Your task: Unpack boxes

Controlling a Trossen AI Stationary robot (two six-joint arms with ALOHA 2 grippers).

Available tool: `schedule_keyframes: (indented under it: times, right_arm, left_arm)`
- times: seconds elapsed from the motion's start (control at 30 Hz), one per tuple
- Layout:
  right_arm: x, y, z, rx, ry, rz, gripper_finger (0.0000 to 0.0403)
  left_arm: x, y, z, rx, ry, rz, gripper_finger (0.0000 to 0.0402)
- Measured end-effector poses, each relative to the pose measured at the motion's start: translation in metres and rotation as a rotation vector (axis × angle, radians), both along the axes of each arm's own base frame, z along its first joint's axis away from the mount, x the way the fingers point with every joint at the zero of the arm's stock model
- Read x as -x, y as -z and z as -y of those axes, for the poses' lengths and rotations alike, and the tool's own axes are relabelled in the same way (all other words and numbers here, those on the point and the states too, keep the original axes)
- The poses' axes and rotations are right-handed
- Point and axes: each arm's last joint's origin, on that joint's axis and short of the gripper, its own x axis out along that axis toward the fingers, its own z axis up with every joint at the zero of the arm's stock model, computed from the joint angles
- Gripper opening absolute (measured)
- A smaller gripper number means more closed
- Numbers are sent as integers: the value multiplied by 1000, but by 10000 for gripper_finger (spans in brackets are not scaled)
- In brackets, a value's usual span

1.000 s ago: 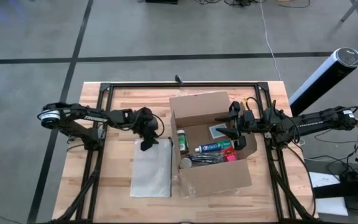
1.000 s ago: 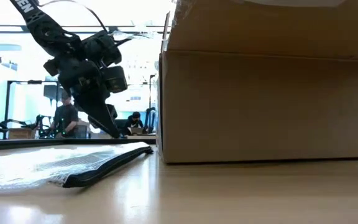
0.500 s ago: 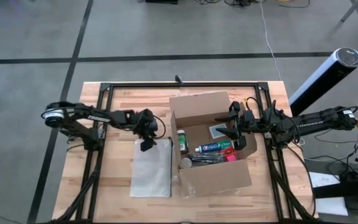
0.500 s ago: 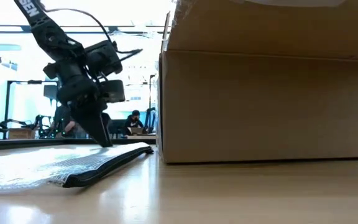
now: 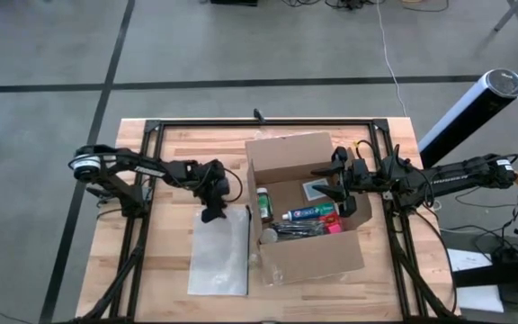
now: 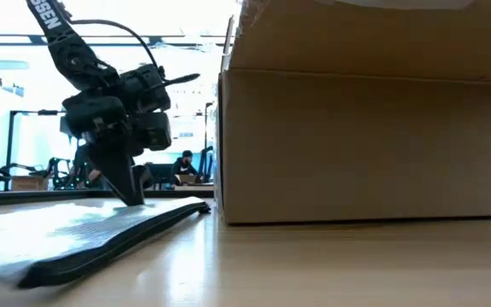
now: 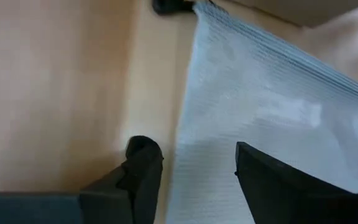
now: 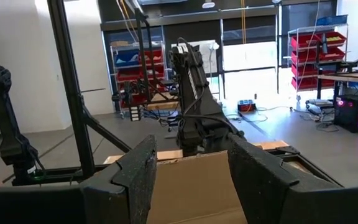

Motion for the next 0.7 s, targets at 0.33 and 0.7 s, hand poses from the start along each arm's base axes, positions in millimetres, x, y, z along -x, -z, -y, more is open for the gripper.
schedule_keyframes:
  times: [0.33, 0.7]
  right_arm:
    - [0, 0, 0, -10, -2, 3, 176]
    - [1, -3, 0, -14, -7, 35, 176]
  left_arm:
    - [-2, 0, 13, 8, 56, -3, 157]
    - [-5, 0, 23, -87, 86, 19, 124]
